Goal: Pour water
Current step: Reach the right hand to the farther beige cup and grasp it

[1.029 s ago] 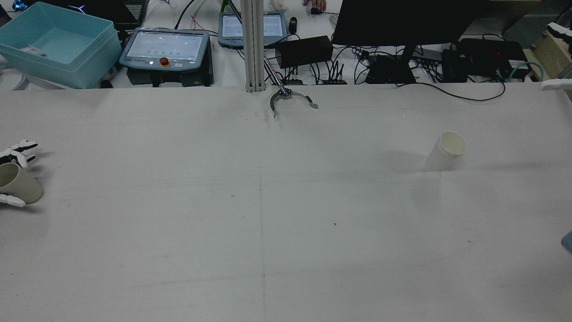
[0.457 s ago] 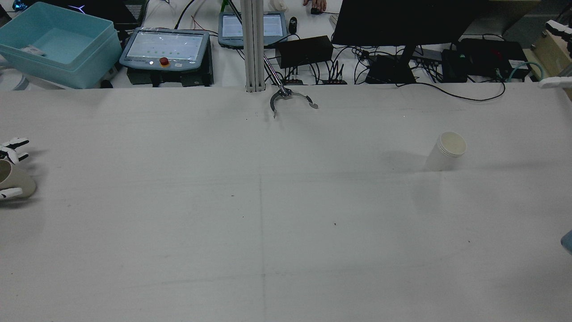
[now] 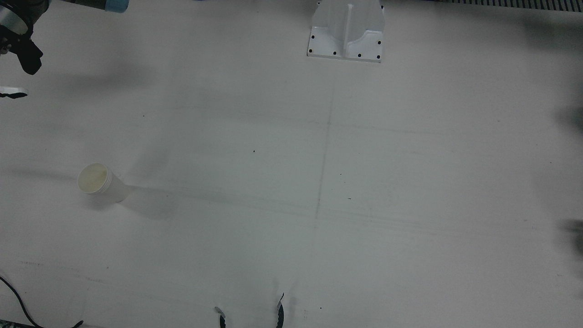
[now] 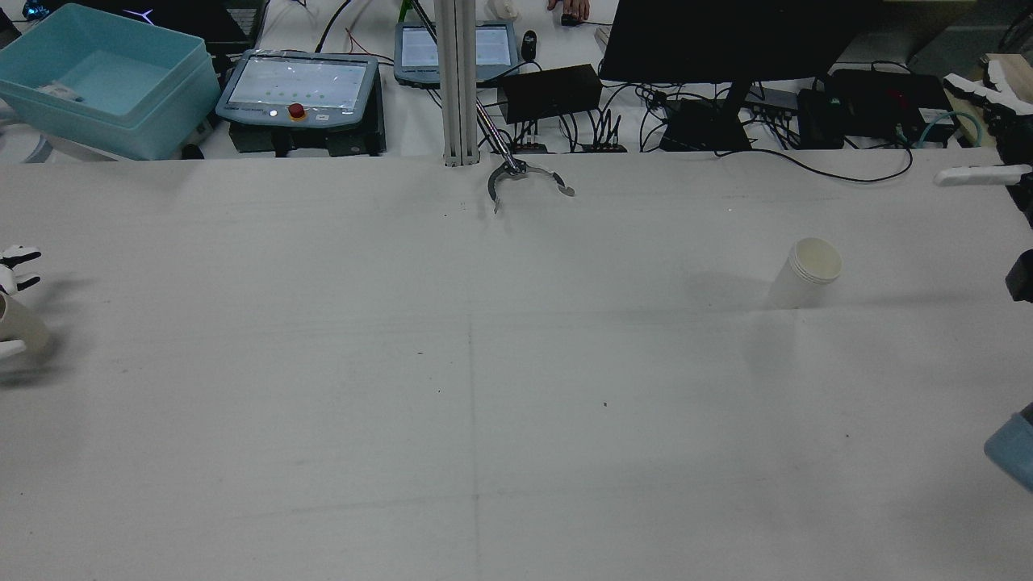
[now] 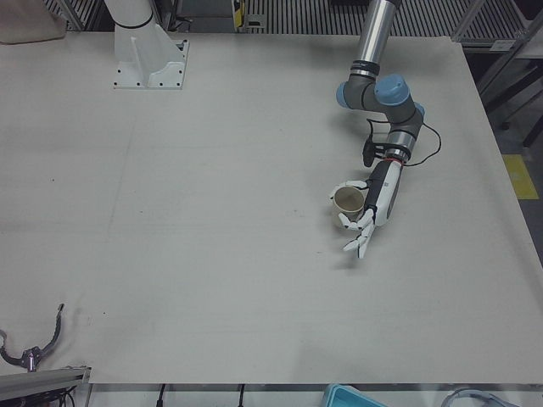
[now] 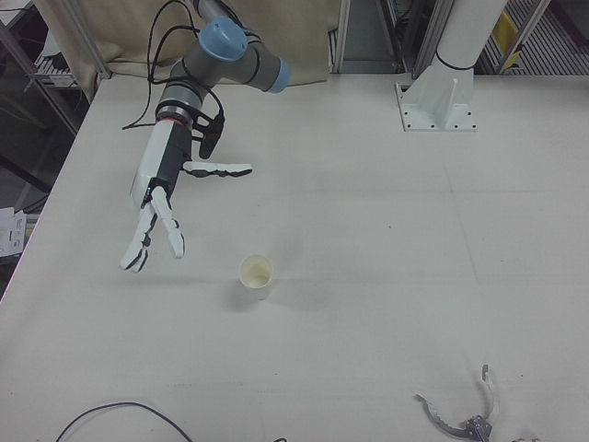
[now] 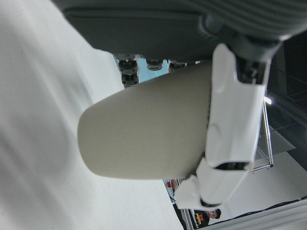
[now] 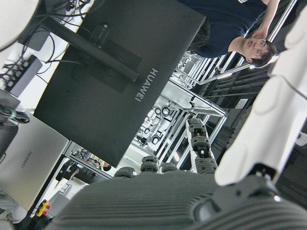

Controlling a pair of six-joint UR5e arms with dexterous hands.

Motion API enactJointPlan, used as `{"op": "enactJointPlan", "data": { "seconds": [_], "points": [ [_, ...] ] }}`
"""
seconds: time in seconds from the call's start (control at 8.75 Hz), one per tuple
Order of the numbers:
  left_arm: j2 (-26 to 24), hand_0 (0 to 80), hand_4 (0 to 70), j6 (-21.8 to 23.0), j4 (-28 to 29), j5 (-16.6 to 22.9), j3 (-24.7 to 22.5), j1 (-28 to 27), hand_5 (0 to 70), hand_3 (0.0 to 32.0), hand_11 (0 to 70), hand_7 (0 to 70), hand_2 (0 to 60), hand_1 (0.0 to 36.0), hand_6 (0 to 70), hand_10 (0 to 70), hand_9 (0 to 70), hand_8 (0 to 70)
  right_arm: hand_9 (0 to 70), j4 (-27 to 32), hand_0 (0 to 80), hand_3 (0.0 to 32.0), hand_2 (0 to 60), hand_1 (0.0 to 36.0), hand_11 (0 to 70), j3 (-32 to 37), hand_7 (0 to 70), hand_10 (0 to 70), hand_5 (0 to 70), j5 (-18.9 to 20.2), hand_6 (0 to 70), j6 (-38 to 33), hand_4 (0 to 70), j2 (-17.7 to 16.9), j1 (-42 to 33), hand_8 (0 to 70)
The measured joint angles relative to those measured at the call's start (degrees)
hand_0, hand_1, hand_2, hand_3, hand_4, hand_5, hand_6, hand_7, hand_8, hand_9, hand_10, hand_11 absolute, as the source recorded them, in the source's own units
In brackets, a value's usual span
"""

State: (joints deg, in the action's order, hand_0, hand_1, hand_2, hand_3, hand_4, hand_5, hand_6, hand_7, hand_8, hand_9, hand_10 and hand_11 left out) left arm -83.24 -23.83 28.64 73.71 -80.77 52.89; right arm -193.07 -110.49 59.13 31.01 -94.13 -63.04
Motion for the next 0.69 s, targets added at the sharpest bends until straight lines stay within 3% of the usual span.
{"op": "enactJointPlan", "data": {
  "seconds": [0.46,0.69],
  "points": [
    [0.83,65.9,26.9,3.48,-6.48,0.27,-4.61,0.02,70.0,0.0,16.2,23.3,60.0,36.0,2.7,8.3,3.6,0.8,4.0,12.64,50.3,0.0,0.0,8.3,0.0,23.71,0.0,0.0,1.3,-0.82,0.0,-0.34,8.6,9.55,7.25,4.1],
    [0.83,67.1,27.0,3.68,-7.47,0.29,-5.0,0.02,70.0,0.0,16.4,23.7,60.0,36.0,3.2,8.5,3.7,0.8,3.7,15.43,51.4,0.0,0.0,9.8,0.0,27.54,0.0,0.0,2.3,-3.94,0.0,-2.09,9.7,10.74,11.62,3.8]
  ]
}}
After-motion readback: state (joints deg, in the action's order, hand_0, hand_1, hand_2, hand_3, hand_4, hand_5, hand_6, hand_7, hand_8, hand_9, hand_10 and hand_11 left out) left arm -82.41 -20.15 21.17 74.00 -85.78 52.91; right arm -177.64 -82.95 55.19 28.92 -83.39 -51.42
